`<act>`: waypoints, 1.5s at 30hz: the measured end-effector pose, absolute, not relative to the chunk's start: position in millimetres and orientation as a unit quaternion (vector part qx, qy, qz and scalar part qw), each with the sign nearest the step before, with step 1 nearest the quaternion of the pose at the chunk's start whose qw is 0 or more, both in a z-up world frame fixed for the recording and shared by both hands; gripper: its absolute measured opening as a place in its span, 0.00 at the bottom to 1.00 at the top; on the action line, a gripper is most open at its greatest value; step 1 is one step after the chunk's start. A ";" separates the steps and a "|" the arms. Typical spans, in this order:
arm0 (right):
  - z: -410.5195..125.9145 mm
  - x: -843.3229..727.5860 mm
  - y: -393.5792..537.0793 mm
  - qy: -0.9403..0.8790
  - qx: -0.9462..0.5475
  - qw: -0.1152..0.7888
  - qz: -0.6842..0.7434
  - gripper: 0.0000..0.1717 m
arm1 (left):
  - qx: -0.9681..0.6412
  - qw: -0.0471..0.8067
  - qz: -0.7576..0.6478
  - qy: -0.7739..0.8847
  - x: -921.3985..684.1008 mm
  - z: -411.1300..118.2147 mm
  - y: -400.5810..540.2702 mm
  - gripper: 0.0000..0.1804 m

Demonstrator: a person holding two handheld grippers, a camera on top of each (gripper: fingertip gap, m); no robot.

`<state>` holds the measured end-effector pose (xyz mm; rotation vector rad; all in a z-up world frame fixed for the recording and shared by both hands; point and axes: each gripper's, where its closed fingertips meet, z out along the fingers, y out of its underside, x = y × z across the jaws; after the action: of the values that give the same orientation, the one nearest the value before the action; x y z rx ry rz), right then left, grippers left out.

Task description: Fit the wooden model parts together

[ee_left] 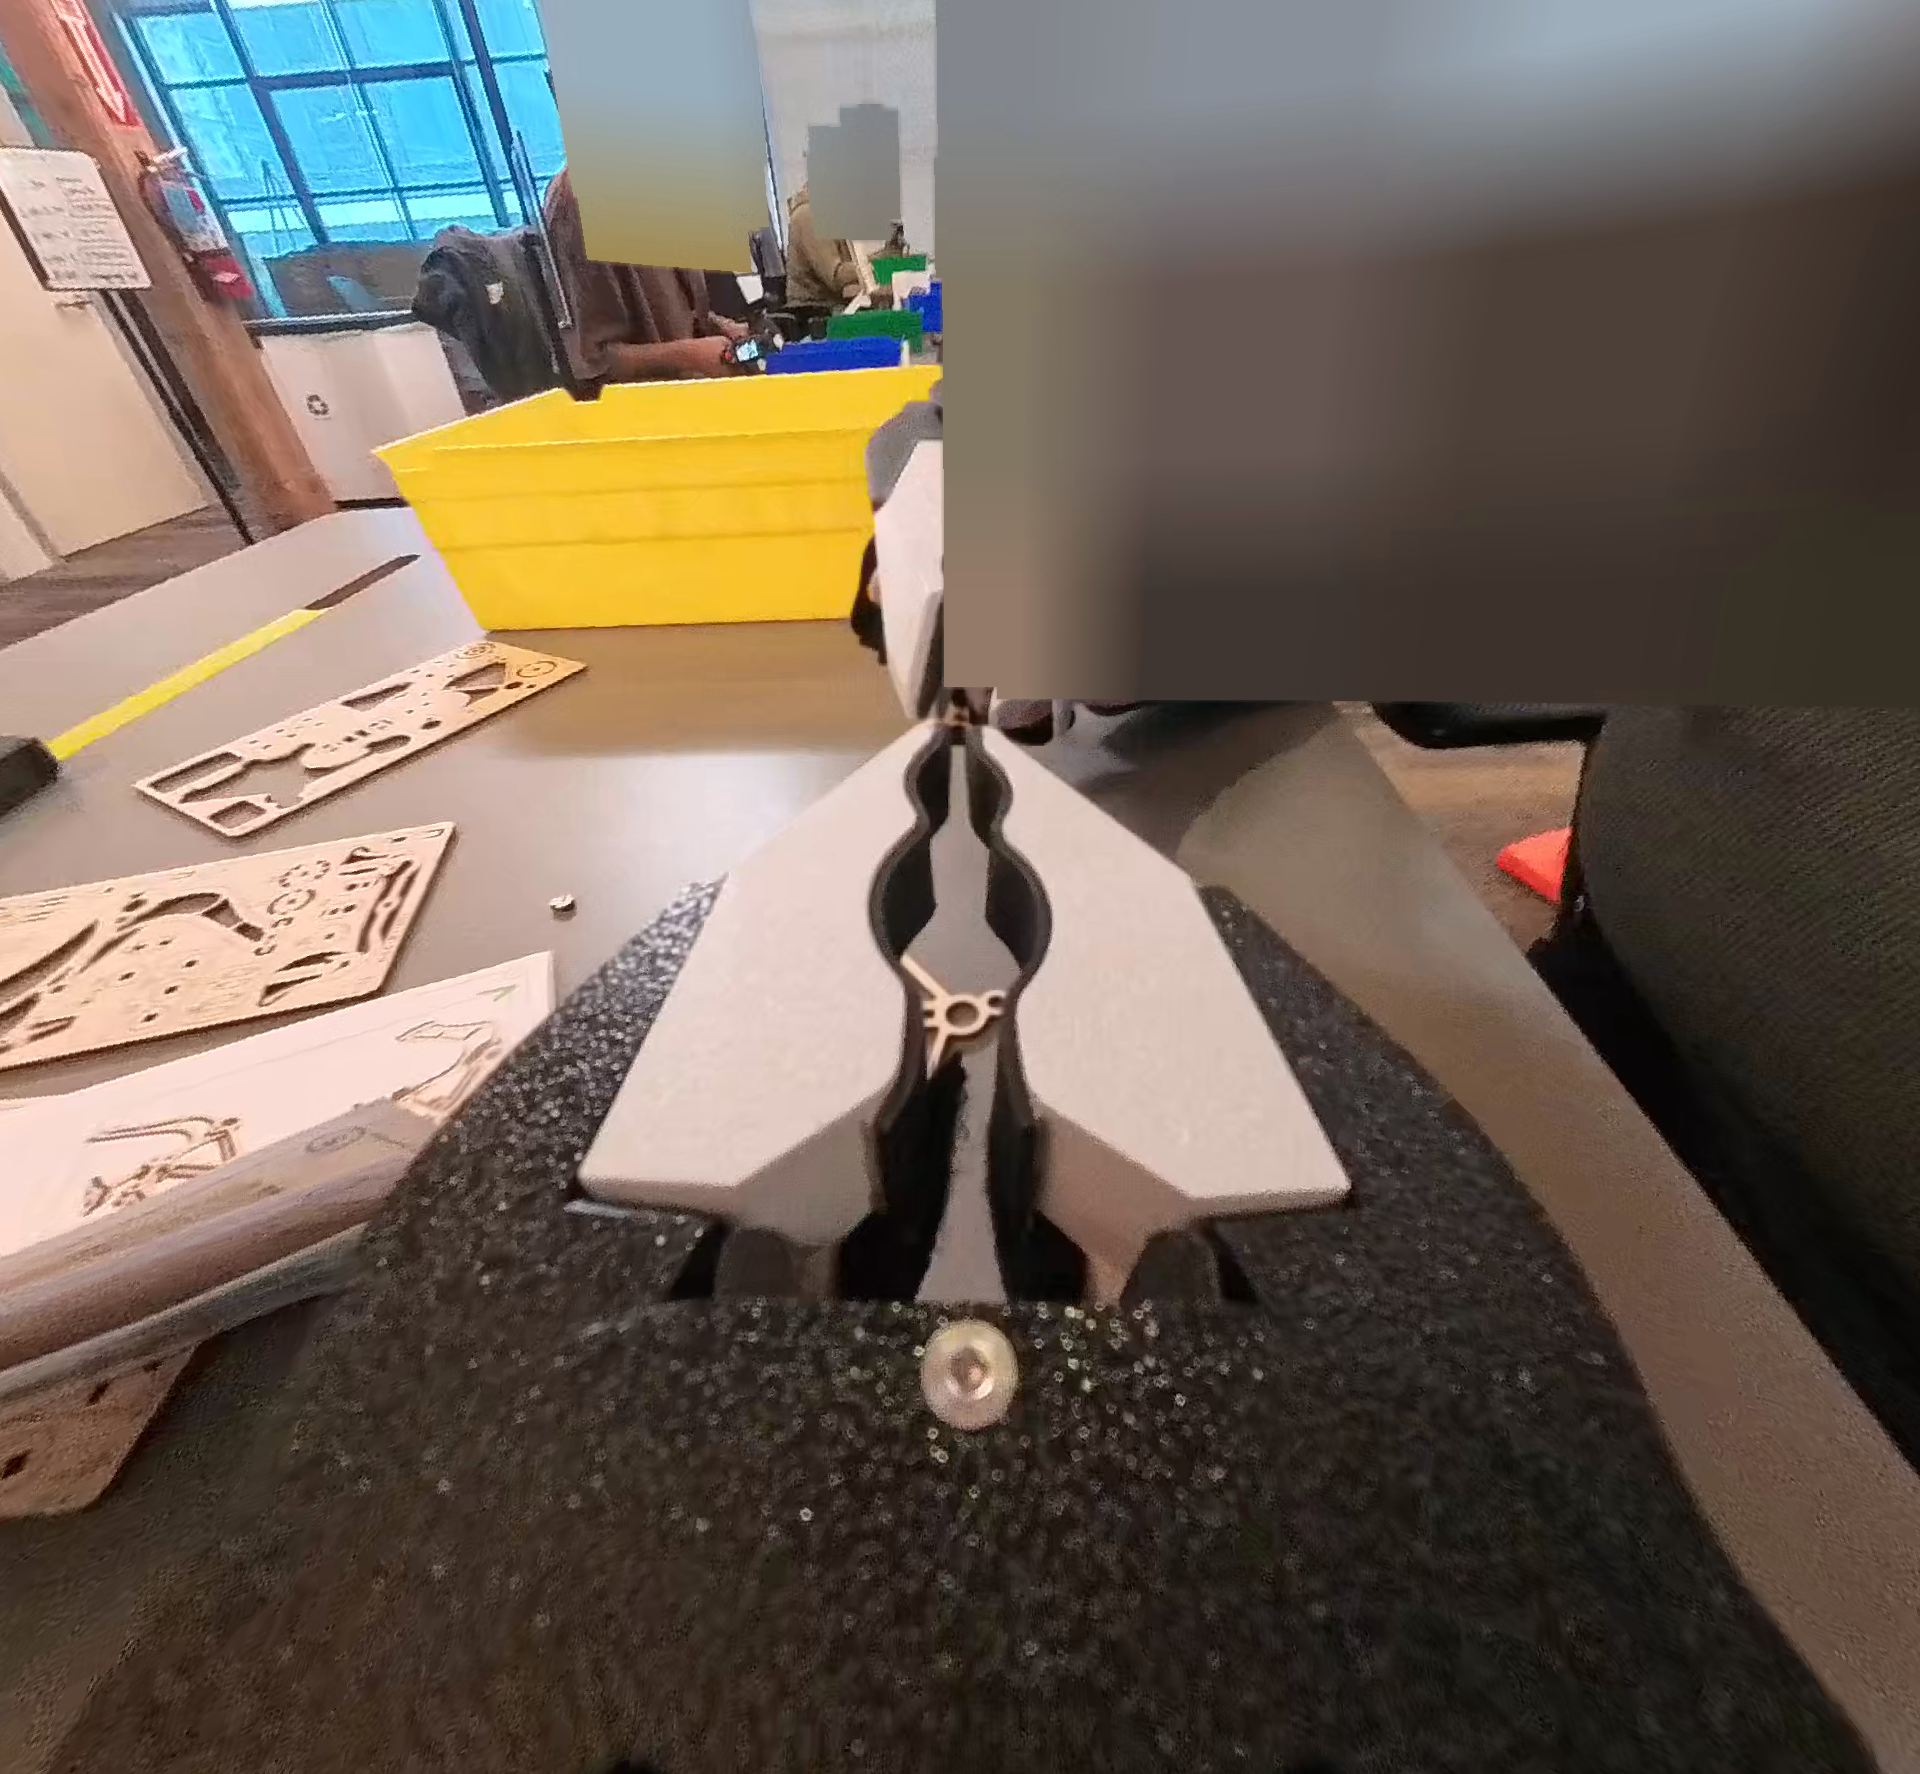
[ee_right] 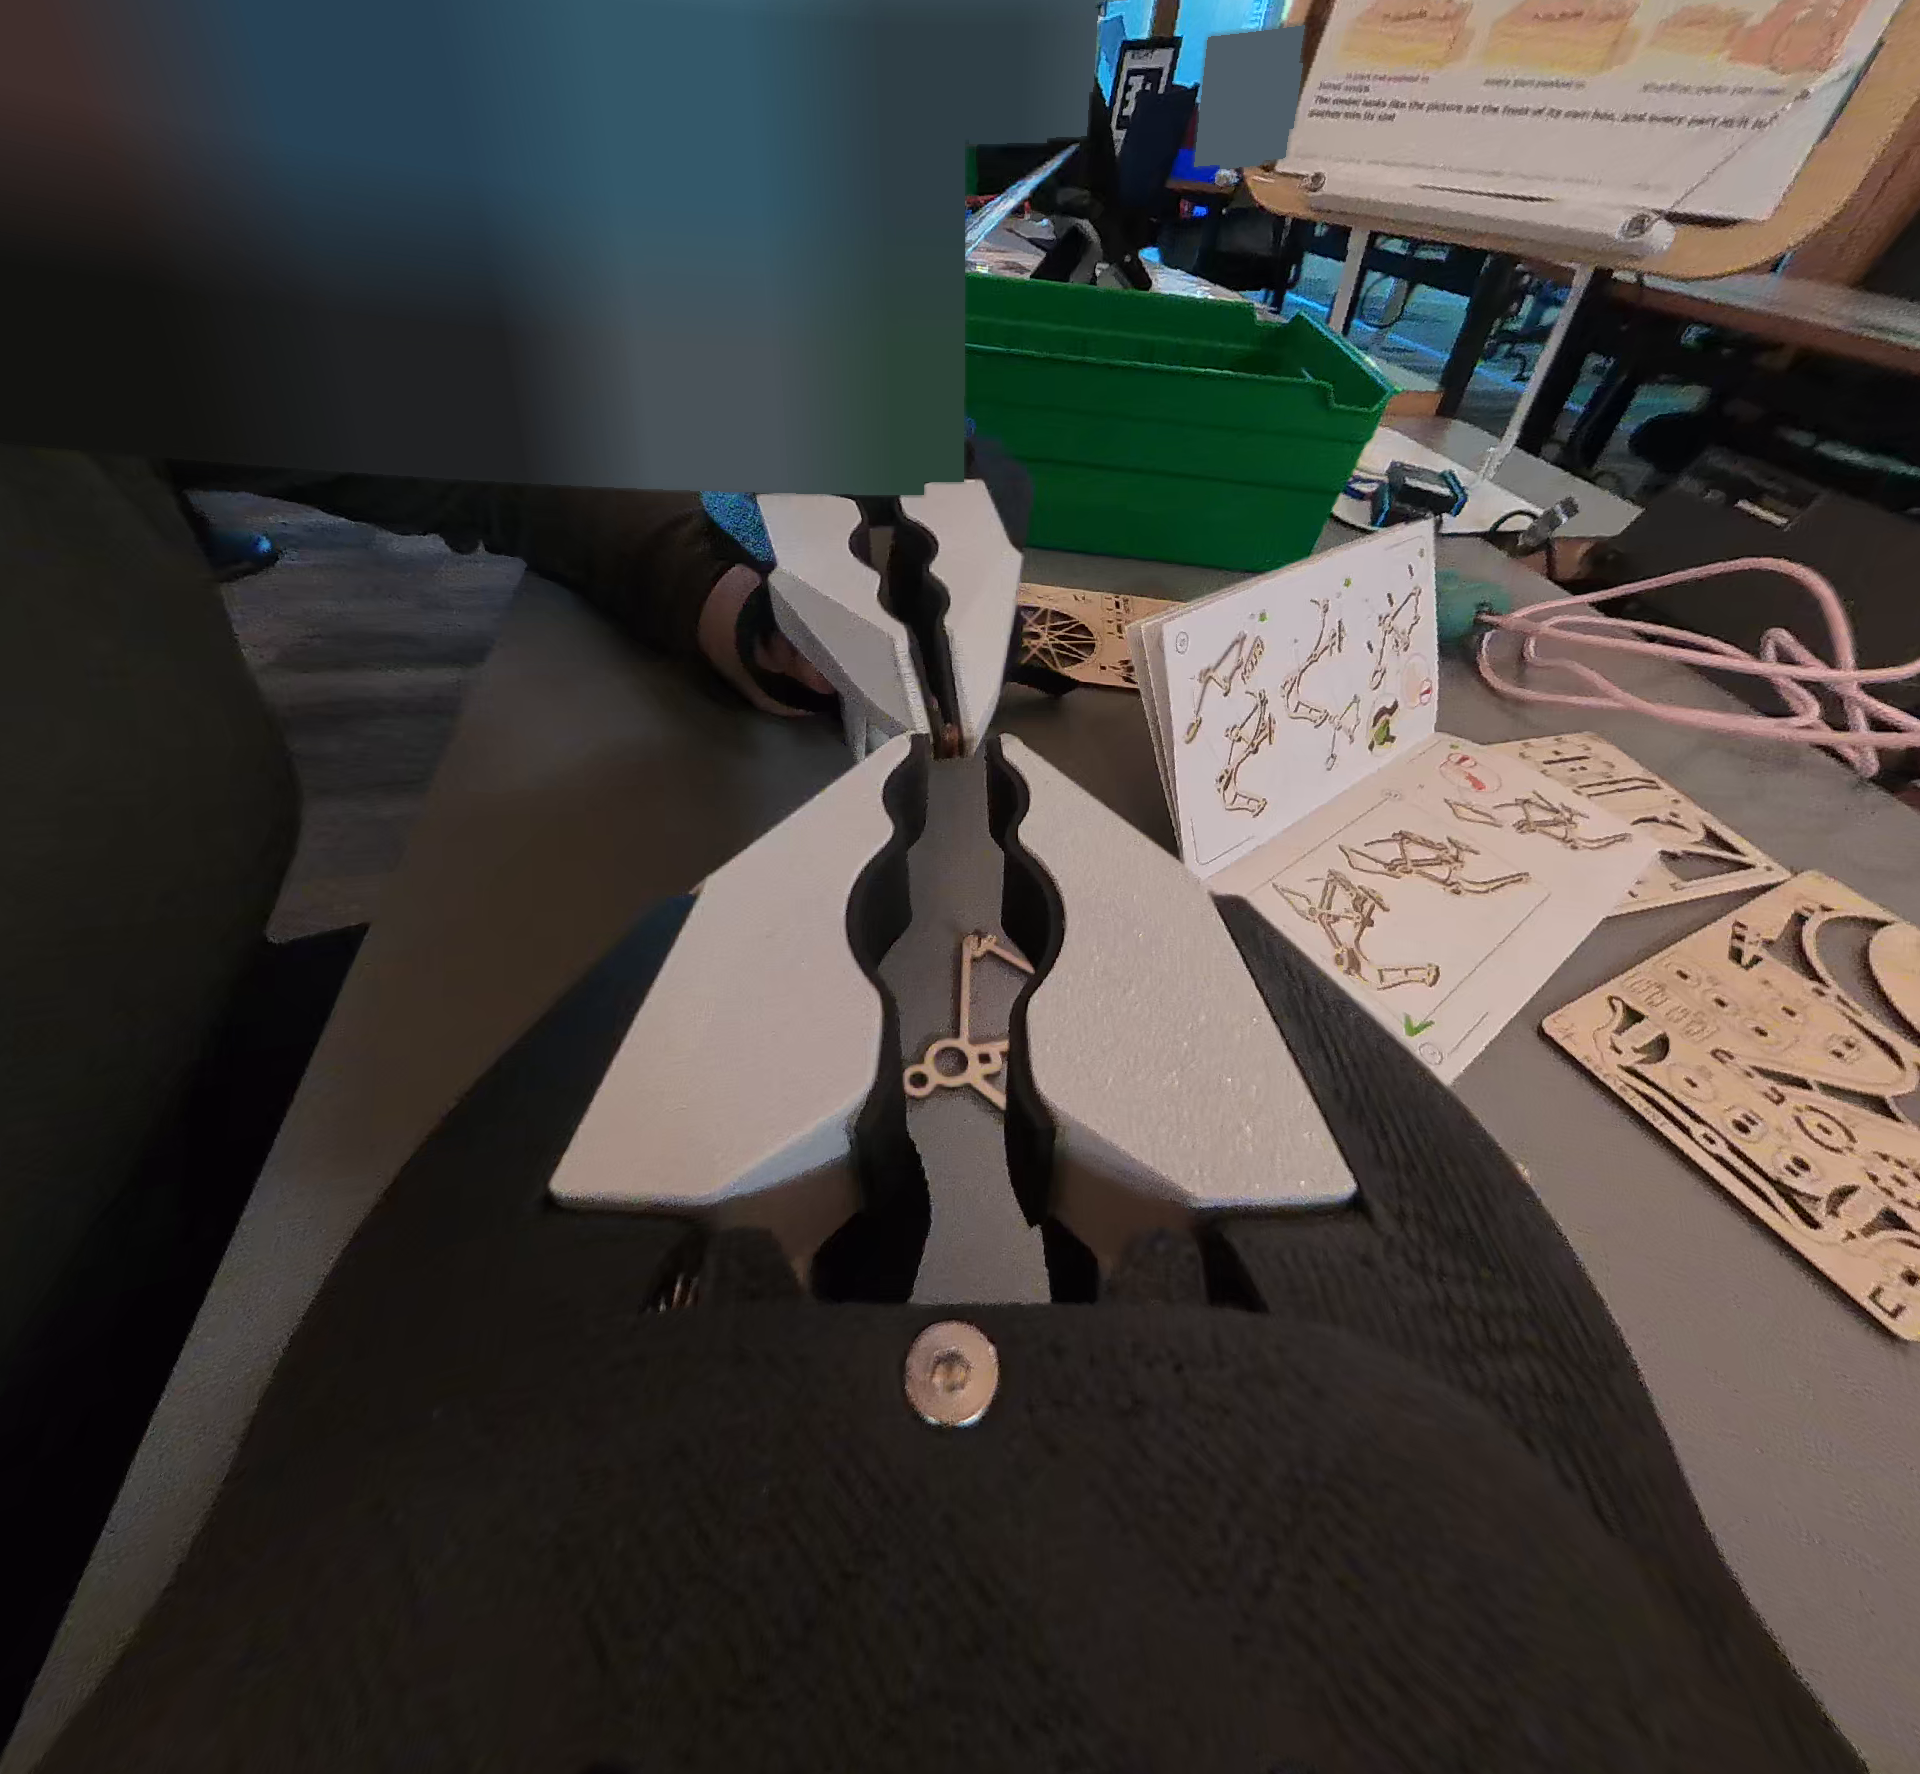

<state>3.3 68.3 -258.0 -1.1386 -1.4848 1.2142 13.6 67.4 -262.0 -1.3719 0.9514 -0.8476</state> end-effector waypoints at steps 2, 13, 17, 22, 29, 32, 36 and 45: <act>-255.5 2.7 64.3 -0.597 -0.449 0.447 0.492 0.03 | -0.583 0.593 -0.375 0.409 13.9 -260.4 66.0 0.00; -258.4 2.3 63.5 -0.589 -0.458 0.426 0.511 0.01 | -0.581 0.585 -0.402 0.399 13.6 -258.6 65.2 0.00; -256.8 3.0 64.4 -0.582 -0.458 0.424 0.522 0.01 | -0.587 0.580 -0.397 0.402 14.4 -261.8 65.8 0.00; -258.7 2.6 65.4 -0.581 -0.463 0.417 0.523 0.01 | -0.590 0.575 -0.401 0.400 14.2 -263.0 66.5 0.00; -261.0 3.8 65.6 -0.568 -0.480 0.379 0.550 0.00 | -0.594 0.565 -0.407 0.403 15.1 -264.9 66.6 0.00; -264.4 4.5 66.9 -0.561 -0.492 0.352 0.566 0.00 | -0.597 0.565 -0.384 0.421 15.2 -269.5 67.2 0.01; -269.6 7.9 77.2 -0.542 -0.517 0.321 0.580 0.00 | -0.612 0.520 -0.348 0.483 14.2 -288.7 60.1 0.05; -298.0 13.3 90.0 -0.550 -0.584 0.250 0.542 0.00 | -0.657 0.439 -0.206 0.577 6.9 -340.5 63.3 0.15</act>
<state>13.3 90.0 -298.0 -1.5918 -1.4968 1.4767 6.9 63.3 -340.5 -1.6328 1.4337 -0.5124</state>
